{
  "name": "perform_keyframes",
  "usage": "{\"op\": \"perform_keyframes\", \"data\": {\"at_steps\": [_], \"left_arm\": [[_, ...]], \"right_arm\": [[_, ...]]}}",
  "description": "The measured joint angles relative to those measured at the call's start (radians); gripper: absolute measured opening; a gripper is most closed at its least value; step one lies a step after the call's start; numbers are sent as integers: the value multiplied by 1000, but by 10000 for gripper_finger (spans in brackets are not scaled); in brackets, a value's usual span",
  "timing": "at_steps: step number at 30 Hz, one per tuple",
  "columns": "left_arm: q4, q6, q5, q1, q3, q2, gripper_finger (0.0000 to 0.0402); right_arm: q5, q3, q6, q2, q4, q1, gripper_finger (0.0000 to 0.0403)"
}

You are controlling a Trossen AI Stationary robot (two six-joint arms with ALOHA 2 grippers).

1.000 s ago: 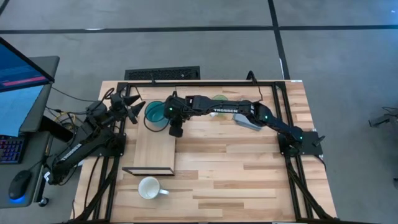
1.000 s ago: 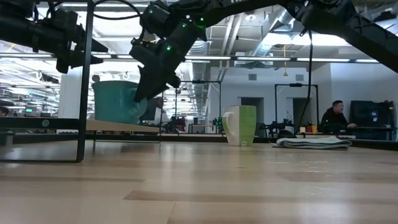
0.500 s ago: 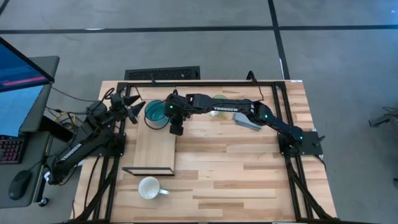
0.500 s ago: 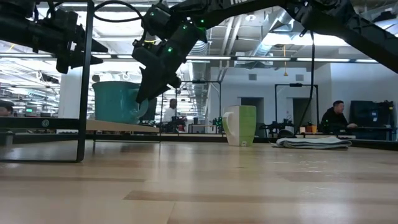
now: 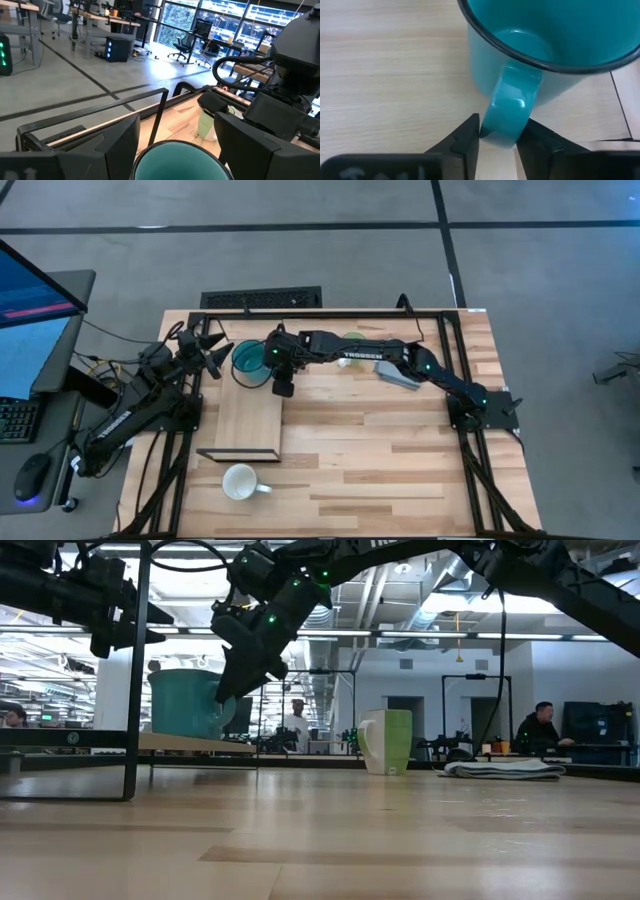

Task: Stack small to large cups/mugs on shelf
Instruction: Put the blue mug on the shelf

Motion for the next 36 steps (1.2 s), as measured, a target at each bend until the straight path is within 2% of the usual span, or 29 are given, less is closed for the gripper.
{"op": "perform_keyframes", "data": {"at_steps": [10,15,20,29,36], "left_arm": [[0,0,0,0,0,0,248],[0,0,0,0,0,0,248],[0,-5,0,0,0,0,248],[0,-6,0,0,0,0,248],[0,-7,0,0,0,0,248]], "right_arm": [[0,0,0,0,1,0,207],[0,0,0,0,-5,-1,226],[10,0,0,0,-15,-12,228],[103,0,0,0,-30,-33,226],[105,0,0,0,-30,-40,226]]}}
